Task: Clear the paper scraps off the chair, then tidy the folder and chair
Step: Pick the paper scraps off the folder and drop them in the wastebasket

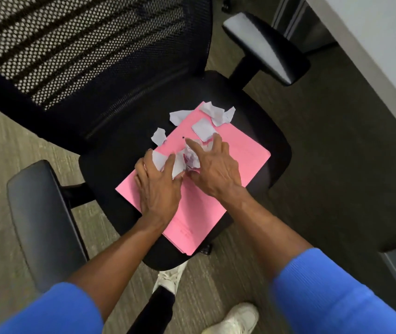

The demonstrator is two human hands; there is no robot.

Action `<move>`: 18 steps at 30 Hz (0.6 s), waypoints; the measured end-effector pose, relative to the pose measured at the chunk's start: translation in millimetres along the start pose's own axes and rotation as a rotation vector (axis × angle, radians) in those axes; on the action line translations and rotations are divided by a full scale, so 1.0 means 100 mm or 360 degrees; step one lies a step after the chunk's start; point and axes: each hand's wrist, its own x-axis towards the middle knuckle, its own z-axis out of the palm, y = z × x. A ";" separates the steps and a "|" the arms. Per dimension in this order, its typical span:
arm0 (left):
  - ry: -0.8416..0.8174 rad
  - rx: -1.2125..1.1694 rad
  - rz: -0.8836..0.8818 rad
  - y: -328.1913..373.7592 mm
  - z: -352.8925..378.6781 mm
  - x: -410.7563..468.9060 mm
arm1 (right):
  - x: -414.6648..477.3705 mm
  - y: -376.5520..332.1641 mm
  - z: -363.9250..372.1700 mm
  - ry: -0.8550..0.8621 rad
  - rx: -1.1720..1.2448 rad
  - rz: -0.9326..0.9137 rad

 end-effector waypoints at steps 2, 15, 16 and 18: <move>0.0048 -0.0049 0.0070 -0.05 0.02 0.02 | 0.03 -0.02 0.03 -0.0008 -0.0103 -0.0039; -0.0004 -0.0257 0.0202 -0.15 0.05 -0.04 | -0.15 -0.02 0.19 0.0011 -0.0080 -0.0167; -0.0014 -0.0281 0.0198 -0.14 0.04 -0.04 | -0.18 0.00 0.20 0.0031 -0.0052 -0.0169; -0.0012 -0.0330 0.0213 -0.12 0.01 -0.04 | -0.25 0.04 0.21 0.0089 0.0030 -0.0148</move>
